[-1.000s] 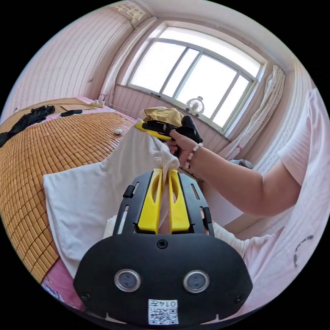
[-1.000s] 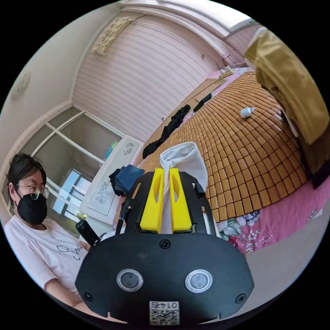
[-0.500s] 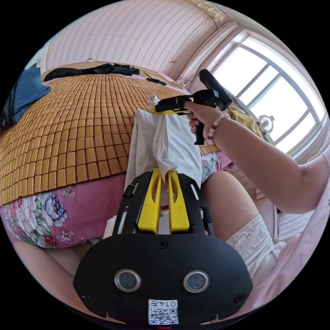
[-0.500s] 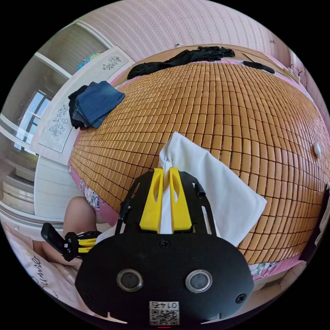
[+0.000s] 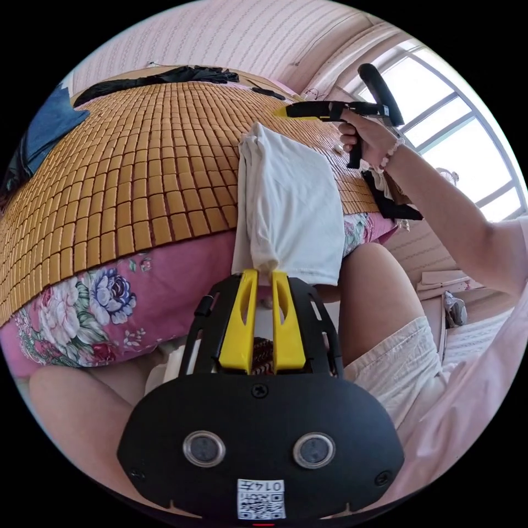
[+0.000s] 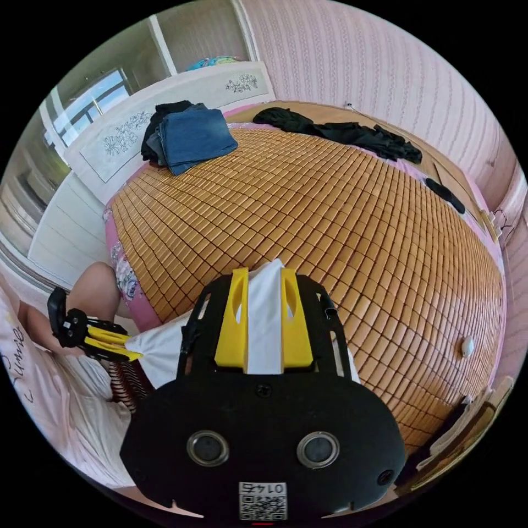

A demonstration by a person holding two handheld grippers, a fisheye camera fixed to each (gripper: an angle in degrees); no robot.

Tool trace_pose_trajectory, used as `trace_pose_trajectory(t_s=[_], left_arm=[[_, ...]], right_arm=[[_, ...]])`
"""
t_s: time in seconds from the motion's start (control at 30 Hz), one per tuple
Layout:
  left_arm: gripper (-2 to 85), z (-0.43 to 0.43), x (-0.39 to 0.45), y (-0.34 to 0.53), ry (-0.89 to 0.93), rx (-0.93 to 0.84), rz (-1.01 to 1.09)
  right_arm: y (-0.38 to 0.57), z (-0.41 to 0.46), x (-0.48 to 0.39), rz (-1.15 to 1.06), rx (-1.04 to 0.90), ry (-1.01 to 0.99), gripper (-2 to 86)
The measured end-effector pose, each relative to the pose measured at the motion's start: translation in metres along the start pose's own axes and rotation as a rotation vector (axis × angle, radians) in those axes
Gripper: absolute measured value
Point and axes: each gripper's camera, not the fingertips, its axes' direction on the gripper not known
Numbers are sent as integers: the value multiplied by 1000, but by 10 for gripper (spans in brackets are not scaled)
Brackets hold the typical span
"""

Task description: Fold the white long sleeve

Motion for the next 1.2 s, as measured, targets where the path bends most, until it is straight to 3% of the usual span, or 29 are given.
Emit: trace_pose_trajectory(t_s=[0.27, 0.43, 0.53, 0.67, 0.8, 0.93, 1.2], left_arm=[[93, -27, 33, -9, -108, 126, 76], [132, 5, 34, -26, -131, 55, 24], [122, 25, 35, -31, -123, -16, 30], [46, 25, 42, -31, -125, -16, 78], [14, 6, 44, -28, -74, 44, 73], [3, -35, 70, -26, -24, 128, 210], [-1, -104, 146, -49, 70, 248, 540]], right_arm=[[-23, 33, -10, -160, -127, -66, 115], [-23, 47, -16, -160, -214, -100, 109], [-18, 41, -23, -165, -216, -119, 81], [-7, 26, -32, -187, -216, -119, 40], [24, -25, -33, -141, -54, -143, 25], [89, -103, -39, -68, 195, -136, 21], [311, -279, -70, 309, 676, 82, 19]])
